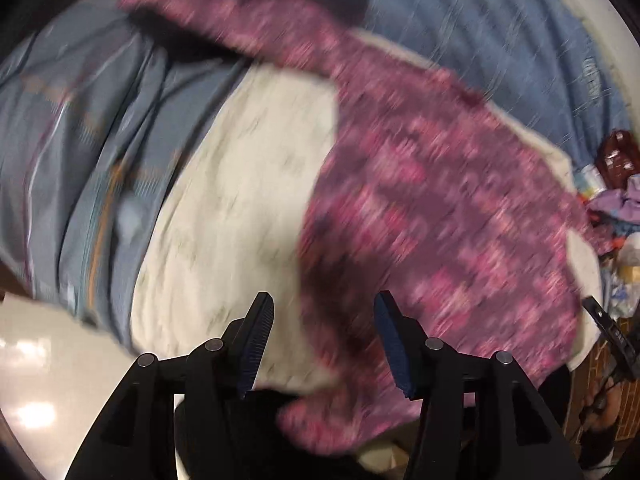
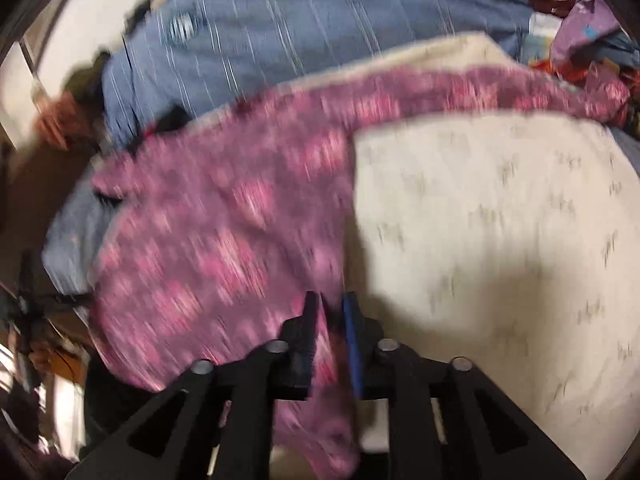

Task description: Fold small clothes

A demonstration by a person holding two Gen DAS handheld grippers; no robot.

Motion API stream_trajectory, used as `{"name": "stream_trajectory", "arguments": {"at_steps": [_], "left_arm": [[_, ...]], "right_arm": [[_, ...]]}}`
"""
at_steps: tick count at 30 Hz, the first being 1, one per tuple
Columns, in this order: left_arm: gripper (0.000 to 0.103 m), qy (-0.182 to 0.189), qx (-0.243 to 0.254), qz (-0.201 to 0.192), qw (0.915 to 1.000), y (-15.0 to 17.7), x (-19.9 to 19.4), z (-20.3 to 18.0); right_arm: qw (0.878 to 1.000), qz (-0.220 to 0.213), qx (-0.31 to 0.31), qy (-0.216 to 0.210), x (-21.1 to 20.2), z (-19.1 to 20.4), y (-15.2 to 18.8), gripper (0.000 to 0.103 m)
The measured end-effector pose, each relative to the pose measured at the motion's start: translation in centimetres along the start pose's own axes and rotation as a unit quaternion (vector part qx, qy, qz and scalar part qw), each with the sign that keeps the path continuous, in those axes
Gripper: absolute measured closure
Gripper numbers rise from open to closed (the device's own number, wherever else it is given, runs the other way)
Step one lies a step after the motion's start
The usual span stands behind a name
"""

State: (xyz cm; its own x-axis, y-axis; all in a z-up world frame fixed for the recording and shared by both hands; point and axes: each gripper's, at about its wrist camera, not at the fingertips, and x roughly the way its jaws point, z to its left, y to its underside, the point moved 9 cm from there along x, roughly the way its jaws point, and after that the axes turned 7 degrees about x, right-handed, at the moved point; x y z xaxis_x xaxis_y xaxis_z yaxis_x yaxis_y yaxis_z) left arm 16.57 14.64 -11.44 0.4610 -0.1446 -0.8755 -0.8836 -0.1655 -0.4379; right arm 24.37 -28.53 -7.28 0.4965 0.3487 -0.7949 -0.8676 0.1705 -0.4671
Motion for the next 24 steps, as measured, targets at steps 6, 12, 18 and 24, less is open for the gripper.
{"name": "stream_trajectory", "arguments": {"at_steps": [6,12,18,24], "left_arm": [[0.050,-0.001,-0.006,-0.002,1.0000,-6.5,2.8,-3.7],[0.050,0.022,-0.027,0.038,0.9987,-7.2,7.5,-6.1],[0.049,-0.016,0.002,0.035,0.9993,-7.7,9.9,-6.2],[0.049,0.036,0.005,0.009,0.9993,-9.2,8.4,-9.5]], "right_arm": [[0.999,-0.007,0.032,0.020,5.8,-0.2,-6.3,0.053],[0.998,-0.006,-0.029,0.046,10.2,1.6,-8.9,0.099],[0.998,-0.005,0.011,0.057,11.2,-1.9,-10.2,0.098],[0.993,-0.056,0.103,-0.018,6.9,-4.7,-14.4,0.076]]}}
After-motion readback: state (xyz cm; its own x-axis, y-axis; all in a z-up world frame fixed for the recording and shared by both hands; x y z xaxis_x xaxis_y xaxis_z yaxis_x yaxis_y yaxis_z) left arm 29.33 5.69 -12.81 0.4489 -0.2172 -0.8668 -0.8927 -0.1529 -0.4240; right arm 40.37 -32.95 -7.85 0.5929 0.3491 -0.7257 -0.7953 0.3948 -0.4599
